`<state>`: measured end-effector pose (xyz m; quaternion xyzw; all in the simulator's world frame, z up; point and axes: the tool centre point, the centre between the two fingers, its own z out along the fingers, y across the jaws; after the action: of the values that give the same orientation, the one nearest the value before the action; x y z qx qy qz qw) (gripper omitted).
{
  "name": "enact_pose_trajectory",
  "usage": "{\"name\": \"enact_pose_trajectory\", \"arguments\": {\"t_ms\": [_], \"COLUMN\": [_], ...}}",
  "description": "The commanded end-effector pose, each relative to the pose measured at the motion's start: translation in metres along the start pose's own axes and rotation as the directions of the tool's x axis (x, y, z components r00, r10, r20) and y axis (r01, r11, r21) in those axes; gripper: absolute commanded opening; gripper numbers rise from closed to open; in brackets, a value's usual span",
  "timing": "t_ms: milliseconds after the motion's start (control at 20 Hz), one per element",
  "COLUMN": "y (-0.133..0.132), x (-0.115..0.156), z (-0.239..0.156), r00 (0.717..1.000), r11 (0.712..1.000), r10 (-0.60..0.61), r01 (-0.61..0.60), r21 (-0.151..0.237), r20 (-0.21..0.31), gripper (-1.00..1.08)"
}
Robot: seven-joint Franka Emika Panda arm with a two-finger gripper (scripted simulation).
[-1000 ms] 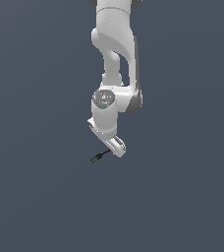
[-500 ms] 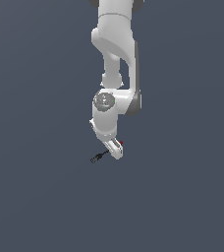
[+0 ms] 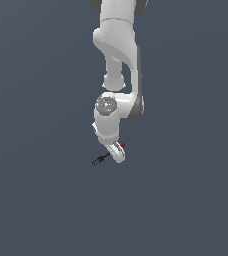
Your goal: Pick up the object and move it to a goal position.
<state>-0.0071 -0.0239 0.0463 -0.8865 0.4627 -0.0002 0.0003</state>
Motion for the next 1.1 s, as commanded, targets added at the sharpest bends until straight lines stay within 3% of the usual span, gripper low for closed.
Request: {"name": "enact_pose_trajectory", "arguments": {"t_ms": [0, 500, 550, 1050], "y": [0.001, 0.0, 0.0, 0.003], "x": [0.0, 0.0, 0.0, 0.004], "z": [0.011, 0.04, 0.04, 0.037], "r00": [1.0, 1.0, 1.0, 1.0], "r11": [1.0, 1.0, 1.0, 1.0], "r10": [0.001, 0.004, 0.004, 0.01], "r01": [-0.001, -0.004, -0.004, -0.01], "r21": [-0.001, -0.001, -0.001, -0.001], "r20": [0.001, 0.0, 0.0, -0.002], "gripper": [1.0, 1.0, -1.0, -1.0]}}
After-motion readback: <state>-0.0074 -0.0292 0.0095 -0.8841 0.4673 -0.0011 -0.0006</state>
